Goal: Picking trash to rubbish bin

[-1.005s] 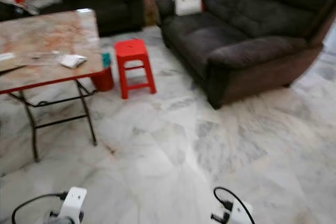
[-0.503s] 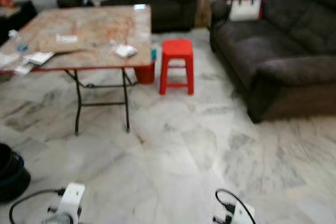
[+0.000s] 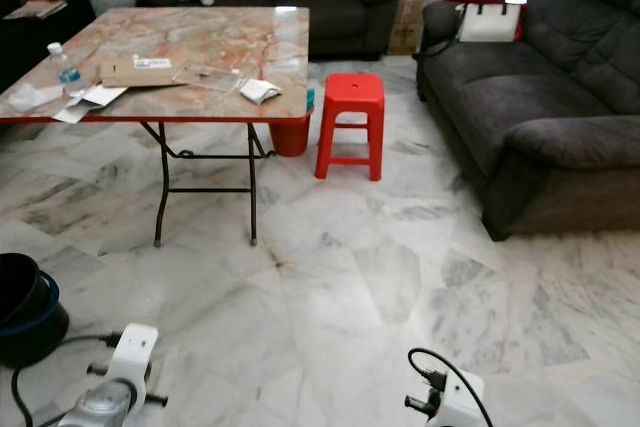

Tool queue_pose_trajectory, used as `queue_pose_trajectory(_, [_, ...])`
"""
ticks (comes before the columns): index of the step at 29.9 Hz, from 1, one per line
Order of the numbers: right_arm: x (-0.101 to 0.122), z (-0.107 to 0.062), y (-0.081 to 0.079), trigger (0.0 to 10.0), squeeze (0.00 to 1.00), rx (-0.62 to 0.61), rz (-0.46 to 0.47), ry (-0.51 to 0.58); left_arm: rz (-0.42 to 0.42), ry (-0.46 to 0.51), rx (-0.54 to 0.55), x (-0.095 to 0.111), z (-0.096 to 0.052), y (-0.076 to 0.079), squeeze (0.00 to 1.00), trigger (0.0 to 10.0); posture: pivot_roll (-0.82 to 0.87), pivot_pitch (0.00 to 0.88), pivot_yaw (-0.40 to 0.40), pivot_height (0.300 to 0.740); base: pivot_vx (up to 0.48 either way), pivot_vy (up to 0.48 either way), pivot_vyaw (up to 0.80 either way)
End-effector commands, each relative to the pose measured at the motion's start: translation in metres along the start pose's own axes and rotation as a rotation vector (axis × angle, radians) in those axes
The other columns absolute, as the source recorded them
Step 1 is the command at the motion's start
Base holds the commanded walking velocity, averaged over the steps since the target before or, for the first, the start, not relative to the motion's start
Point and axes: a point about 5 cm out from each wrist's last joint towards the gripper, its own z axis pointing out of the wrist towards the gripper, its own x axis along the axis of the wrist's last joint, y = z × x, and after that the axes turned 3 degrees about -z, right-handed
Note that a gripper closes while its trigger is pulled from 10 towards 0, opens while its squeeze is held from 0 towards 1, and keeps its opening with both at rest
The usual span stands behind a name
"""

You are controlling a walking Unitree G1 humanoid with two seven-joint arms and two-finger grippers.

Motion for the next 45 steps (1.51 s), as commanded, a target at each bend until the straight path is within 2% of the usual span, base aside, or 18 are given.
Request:
queue_pose_trajectory(1, [0.032,0.008,0.0,10.0,0.0,-0.005,-0.029,0.123,0.019,0.134,0.036,0.036,0.007,-0.011,0.0,10.0,0.03,0.0,0.012,0.74,0.0,0.0,0.0])
queue_pose_trajectory(3, [0.05,0.012,-0.001,10.0,0.0,0.003,-0.04,0.194,0.011,0.202,0.029,0.057,0.009,-0.009,0.0,10.0,0.02,0.0,0.014,0.74,0.0,0.0,0.0])
queue_pose_trajectory(4, [0.066,0.015,-0.006,10.0,0.0,0.023,-0.05,0.258,0.012,0.266,0.012,0.076,0.011,-0.006,0.0,10.0,0.02,0.0,0.015,0.74,0.0,0.0,0.0])
queue_pose_trajectory(6, [0.07,0.015,-0.008,10.0,0.0,0.029,-0.053,0.275,0.012,0.283,0.008,0.081,0.011,-0.005,0.0,10.0,0.02,0.0,0.015,0.74,0.0,0.0,0.0])
queue_pose_trajectory(7, [0.092,0.017,-0.018,10.0,0.0,0.063,-0.051,0.363,-0.005,0.356,-0.024,0.102,0.011,0.003,0.0,10.0,0.02,0.0,0.014,0.74,0.0,0.0,0.0])
queue_pose_trajectory(8, [0.125,0.017,-0.035,10.0,0.0,0.112,-0.044,0.501,-0.028,0.468,-0.071,0.133,0.008,0.016,0.0,10.0,0.02,0.0,0.015,0.74,0.0,0.0,0.0])
queue_pose_trajectory(10, [0.151,0.013,-0.048,10.0,0.0,0.137,-0.034,0.605,-0.054,0.543,-0.103,0.154,0.005,0.028,0.0,10.0,0.02,0.0,0.014,0.74,0.0,0.0,0.0])
queue_pose_trajectory(11, [0.155,0.012,-0.05,10.0,0.0,0.138,-0.032,0.622,-0.06,0.553,-0.108,0.156,0.004,0.03,0.0,10.0,0.02,0.001,0.015,0.74,0.0,0.0,0.0])
queue_pose_trajectory(13, [0.177,0.006,-0.062,10.0,0.0,0.163,-0.013,0.714,-0.069,0.625,-0.134,0.172,-0.001,0.041,0.0,10.0,0.02,0.005,0.015,0.74,0.0,0.0,0.0])
queue_pose_trajectory(15, [0.211,-0.009,-0.085,10.0,0.0,0.205,-0.009,0.852,-0.087,0.728,-0.165,0.193,-0.012,0.061,0.0,10.0,0.03,0.013,0.011,0.74,0.0,0.0,0.0])
queue_pose_trajectory(17, [0.214,-0.011,-0.088,10.0,0.0,0.21,-0.007,0.869,-0.09,0.738,-0.168,0.195,-0.013,0.063,0.0,10.0,0.03,0.013,0.011,0.74,0.0,0.0,0.0])
queue_pose_trajectory(21, [0.233,-0.028,-0.12,10.0,0.0,0.281,-0.008,0.95,-0.143,0.8,-0.213,0.206,-0.023,0.086,0.0,10.0,0.04,0.022,0.003,0.74,0.0,0.0,0.0])
queue_pose_trajectory(23, [0.234,-0.031,-0.128,10.0,0.0,0.304,-0.003,0.958,-0.153,0.807,-0.232,0.206,-0.025,0.09,0.0,10.0,0.04,0.022,0.003,0.74,0.0,0.0,0.0])
queue_pose_trajectory(26, [0.231,-0.036,-0.143,10.0,0.0,0.341,-0.006,0.953,-0.126,0.831,-0.274,0.205,-0.029,0.099,0.0,10.0,0.04,0.028,0.009,0.74,0.0,0.0,0.0])
queue_pose_trajectory(29, [0.223,-0.037,-0.153,10.0,0.0,0.365,-0.012,0.926,-0.143,0.843,-0.274,0.206,-0.031,0.099,0.0,10.0,0.04,0.03,0.011,0.74,0.0,0.0,0.0])
queue_pose_trajectory(36, [0.218,-0.041,-0.162,10.0,0.0,0.386,-0.017,0.899,-0.185,0.831,-0.24,0.206,-0.028,0.092,0.0,10.0,0.04,0.023,0.012,0.74,0.194,0.0,0.0])
queue_pose_trajectory(45, [0.219,-0.041,-0.158,10.0,0.0,0.376,-0.027,0.883,-0.194,0.829,-0.232,0.204,-0.028,0.09,0.0,10.0,0.03,0.017,0.012,0.74,0.356,0.0,0.0])
